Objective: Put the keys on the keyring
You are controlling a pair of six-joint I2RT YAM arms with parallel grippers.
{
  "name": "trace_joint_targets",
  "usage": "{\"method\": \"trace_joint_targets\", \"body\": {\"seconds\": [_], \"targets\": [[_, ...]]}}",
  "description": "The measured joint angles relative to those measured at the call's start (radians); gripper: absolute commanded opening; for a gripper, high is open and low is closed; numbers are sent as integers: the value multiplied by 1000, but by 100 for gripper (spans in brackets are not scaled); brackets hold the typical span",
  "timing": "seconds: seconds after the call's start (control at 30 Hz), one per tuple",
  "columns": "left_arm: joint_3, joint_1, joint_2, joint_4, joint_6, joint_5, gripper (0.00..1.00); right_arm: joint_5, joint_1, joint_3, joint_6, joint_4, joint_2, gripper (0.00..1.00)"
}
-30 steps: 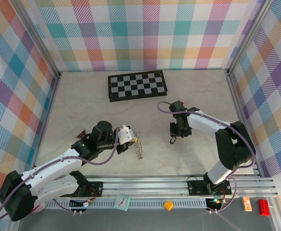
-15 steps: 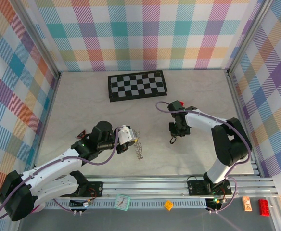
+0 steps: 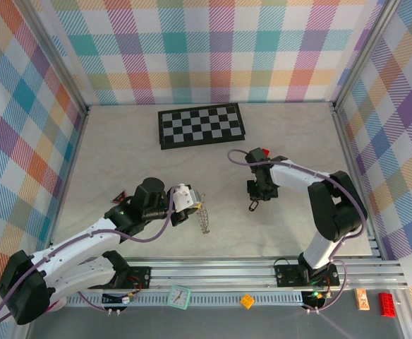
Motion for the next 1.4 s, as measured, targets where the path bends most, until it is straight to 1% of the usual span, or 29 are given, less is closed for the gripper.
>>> {"method": "trace_joint_targets", "body": {"seconds": [0.07,0.17,0.2,0.33,0.43,0.53,0.67,0.83,1.03,1.2,1.4], "targets": [[0,0,0,0,0,0,0,0,0,0,-1,0,6,12],[0,0,0,0,0,0,0,-1,0,2,-2,0,8,1],[0,0,0,0,0,0,0,-2,0,3,-1,0,7,0],[0,0,0,0,0,0,0,1,0,3,0,0,1,0],[0,0,0,0,0,0,0,0,0,-2,-17,8,-46,0],[0,0,0,0,-3,0,0,-16,5,-22,-55,35,-147,0],[0,0,0,0,-8,0,0,-76,12,-65,-122,100,-295,0],[0,0,-1,0,-24,0,0,-174,15,-127,-205,174,-408,0],[0,0,-2,1,-49,0,0,-288,45,-158,-312,239,-489,0],[0,0,-2,4,-64,0,0,-364,74,-158,-377,269,-515,0],[0,0,0,7,-77,0,0,-380,112,-158,-412,275,-515,0]]}}
